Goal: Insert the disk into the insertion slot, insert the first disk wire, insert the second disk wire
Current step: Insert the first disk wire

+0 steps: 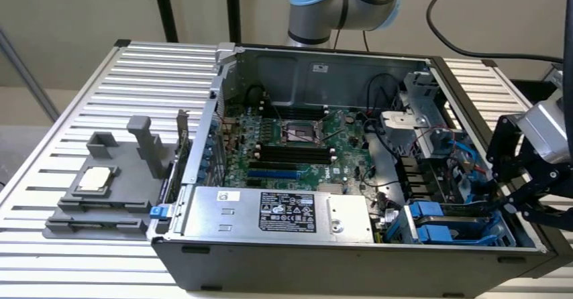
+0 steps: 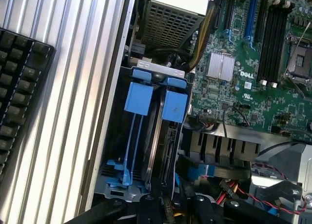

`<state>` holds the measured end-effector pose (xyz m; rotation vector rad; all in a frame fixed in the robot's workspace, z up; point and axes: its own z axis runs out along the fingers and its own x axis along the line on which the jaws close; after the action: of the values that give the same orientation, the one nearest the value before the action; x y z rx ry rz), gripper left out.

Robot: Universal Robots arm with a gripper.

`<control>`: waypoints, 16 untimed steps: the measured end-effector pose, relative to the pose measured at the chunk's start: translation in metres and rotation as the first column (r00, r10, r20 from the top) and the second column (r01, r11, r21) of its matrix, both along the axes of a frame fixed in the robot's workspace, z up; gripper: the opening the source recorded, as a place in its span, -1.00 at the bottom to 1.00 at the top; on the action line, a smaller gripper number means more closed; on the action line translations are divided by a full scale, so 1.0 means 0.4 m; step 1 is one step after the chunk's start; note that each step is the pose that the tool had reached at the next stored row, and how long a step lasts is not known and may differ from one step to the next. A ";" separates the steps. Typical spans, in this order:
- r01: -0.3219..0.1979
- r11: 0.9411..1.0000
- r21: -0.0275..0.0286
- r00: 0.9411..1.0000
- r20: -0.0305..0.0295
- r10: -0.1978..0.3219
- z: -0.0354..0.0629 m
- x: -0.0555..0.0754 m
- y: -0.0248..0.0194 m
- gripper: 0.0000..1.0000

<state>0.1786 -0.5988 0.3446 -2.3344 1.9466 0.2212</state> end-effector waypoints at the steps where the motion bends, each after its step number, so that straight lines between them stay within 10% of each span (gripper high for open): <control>1: -0.005 1.000 0.004 1.000 0.000 0.005 -0.001 0.002 0.000 -0.42; 6: -0.022 1.000 0.019 1.000 0.000 0.022 -0.006 0.006 0.000 -0.46; 16: -0.034 0.999 0.020 0.999 0.000 0.035 0.002 -0.012 -0.003 -0.65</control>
<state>0.1737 -0.6001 0.3454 -2.3569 1.8964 0.2433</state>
